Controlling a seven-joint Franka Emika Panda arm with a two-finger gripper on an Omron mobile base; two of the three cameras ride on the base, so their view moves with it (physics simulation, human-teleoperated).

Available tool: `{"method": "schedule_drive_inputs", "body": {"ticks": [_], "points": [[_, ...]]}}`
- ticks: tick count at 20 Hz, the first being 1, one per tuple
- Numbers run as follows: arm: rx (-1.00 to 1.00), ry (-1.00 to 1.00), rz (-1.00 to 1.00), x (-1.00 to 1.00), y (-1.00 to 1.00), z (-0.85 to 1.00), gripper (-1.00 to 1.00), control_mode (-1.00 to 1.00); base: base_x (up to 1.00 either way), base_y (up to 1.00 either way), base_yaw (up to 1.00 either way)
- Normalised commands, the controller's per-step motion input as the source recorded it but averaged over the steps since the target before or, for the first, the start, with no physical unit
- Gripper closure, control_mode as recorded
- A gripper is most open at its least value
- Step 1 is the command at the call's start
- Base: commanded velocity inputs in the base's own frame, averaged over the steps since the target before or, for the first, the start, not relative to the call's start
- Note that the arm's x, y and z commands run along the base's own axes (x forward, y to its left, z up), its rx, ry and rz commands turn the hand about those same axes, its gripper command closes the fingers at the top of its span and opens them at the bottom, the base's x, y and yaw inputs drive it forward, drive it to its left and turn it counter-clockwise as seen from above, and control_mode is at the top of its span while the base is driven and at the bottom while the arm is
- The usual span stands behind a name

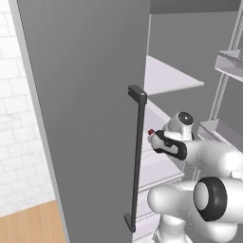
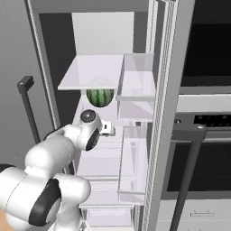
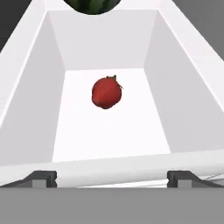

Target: Take the strawberry from the fridge and place it on top of the pancake, located on the dining counter.

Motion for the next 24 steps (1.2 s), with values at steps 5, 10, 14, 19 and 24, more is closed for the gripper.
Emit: {"method": "schedule_drive_inputs", "body": {"ticks": [5, 10, 14, 19, 24], "points": [[0.00, 0.00, 0.01, 0.52, 0.00, 0.00, -1.00, -1.00, 0.00, 0.00, 0.00], [0.00, 0.05, 0.00, 0.37, 0.00, 0.00, -1.00, -1.00, 0.00, 0.00, 0.00], [0.00, 0.03, 0.00, 0.17, 0.05, 0.00, -1.00, -1.00, 0.00, 0.00, 0.00], [0.00, 0.00, 0.00, 0.17, 0.15, 0.00, -1.00, -1.00, 0.00, 0.00, 0.00], [0.00, 0.01, 0.00, 0.27, 0.11, -0.01, -1.00, -1.00, 0.00, 0.00, 0.00]]}}
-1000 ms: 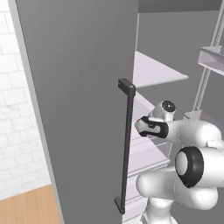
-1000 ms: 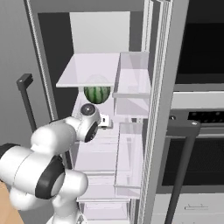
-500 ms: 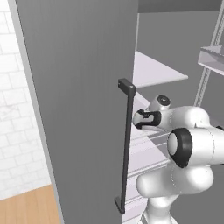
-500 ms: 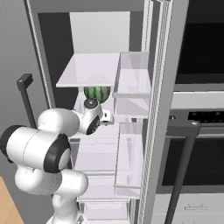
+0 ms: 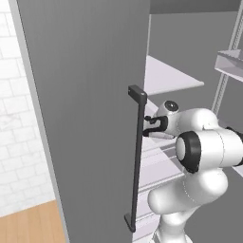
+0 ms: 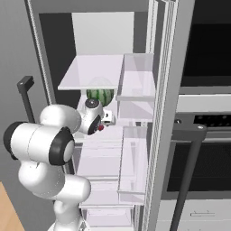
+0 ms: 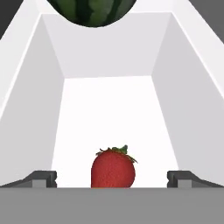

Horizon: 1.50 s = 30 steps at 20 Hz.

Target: Take the strawberry from the fridge and place it on top of the pancake, located on the dining counter.

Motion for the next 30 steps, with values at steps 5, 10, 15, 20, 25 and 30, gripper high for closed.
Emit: {"method": "schedule_drive_inputs", "body": {"ticks": [5, 10, 15, 20, 25, 30], "points": [[0.00, 0.08, 0.00, 0.15, 0.00, -0.13, -1.00, -1.00, 0.00, 0.00, 0.00], [0.00, 0.09, 0.00, 0.03, 0.00, -0.24, -1.00, -1.00, 0.00, 0.00, 0.00], [0.00, 0.05, 0.00, 0.06, 0.00, -0.18, -1.00, -1.00, 0.00, 0.00, 0.00], [0.00, 0.05, 0.00, 0.09, 0.00, -0.19, 1.00, -1.00, 0.00, 0.00, 0.00], [0.00, 0.01, 0.00, 0.03, 0.00, -0.13, 1.00, -1.00, 0.00, 0.00, 0.00], [0.01, 0.00, -0.02, -0.22, 0.00, -0.08, 1.00, -1.00, 0.00, 0.00, 0.00]]}}
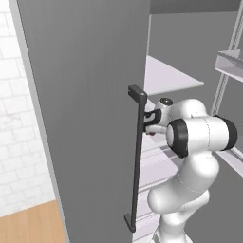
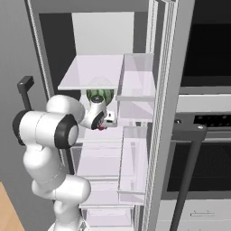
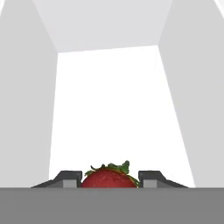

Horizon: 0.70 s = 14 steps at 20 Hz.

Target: Take the strawberry from the fridge and place it on top of the pancake, located on the dining counter.

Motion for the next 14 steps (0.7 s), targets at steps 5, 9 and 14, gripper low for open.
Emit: {"method": "schedule_drive_inputs", "body": {"ticks": [5, 9, 14], "points": [[0.00, 0.00, -0.13, -0.89, 0.00, 0.12, 1.00, -1.00, 0.00, 0.00, 0.00], [0.00, -0.01, -0.08, -1.00, 0.00, 0.56, 1.00, -1.00, 0.00, 0.00, 0.00], [0.00, 0.01, -0.03, -0.98, 0.00, 1.00, 1.00, -1.00, 0.00, 0.00, 0.00]]}}
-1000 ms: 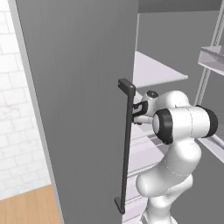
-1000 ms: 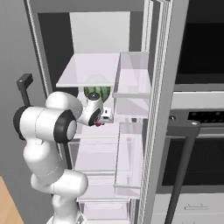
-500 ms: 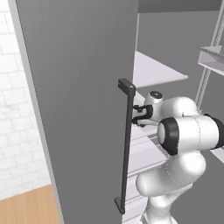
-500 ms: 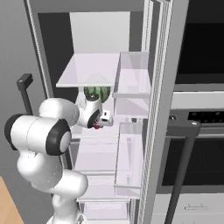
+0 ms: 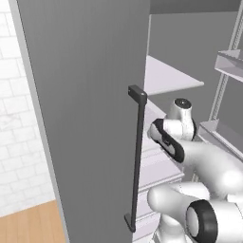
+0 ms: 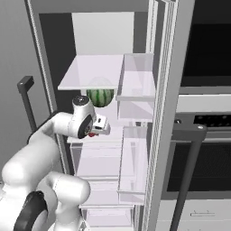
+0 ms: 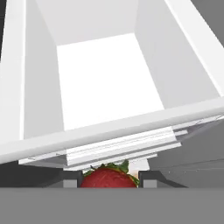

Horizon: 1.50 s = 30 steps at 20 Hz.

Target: Take the strawberry from the fridge and place it on top of the pancake, located on the dining counter.

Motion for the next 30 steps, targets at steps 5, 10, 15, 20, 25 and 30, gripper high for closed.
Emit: {"method": "schedule_drive_inputs", "body": {"ticks": [5, 10, 15, 20, 25, 30], "points": [[0.00, 0.01, -0.01, -0.98, 0.00, 1.00, 1.00, -1.00, 0.00, 0.00, 0.00], [0.00, 0.00, -0.05, -1.00, 0.11, 0.98, 1.00, -1.00, 0.00, 0.00, 0.00], [0.01, -0.01, -0.01, -1.00, 0.39, 0.58, 1.00, -1.00, 0.00, 0.00, 0.00], [0.02, -0.05, 0.00, -0.98, 0.09, 0.37, 1.00, -1.00, 0.00, 0.00, 0.00], [0.00, -0.02, -0.01, -0.29, -0.14, 0.00, 1.00, -1.00, 0.00, 0.00, 0.00], [0.00, 0.00, 0.00, 0.00, 0.00, 0.00, 1.00, -1.00, 0.00, 0.00, 0.00]]}}
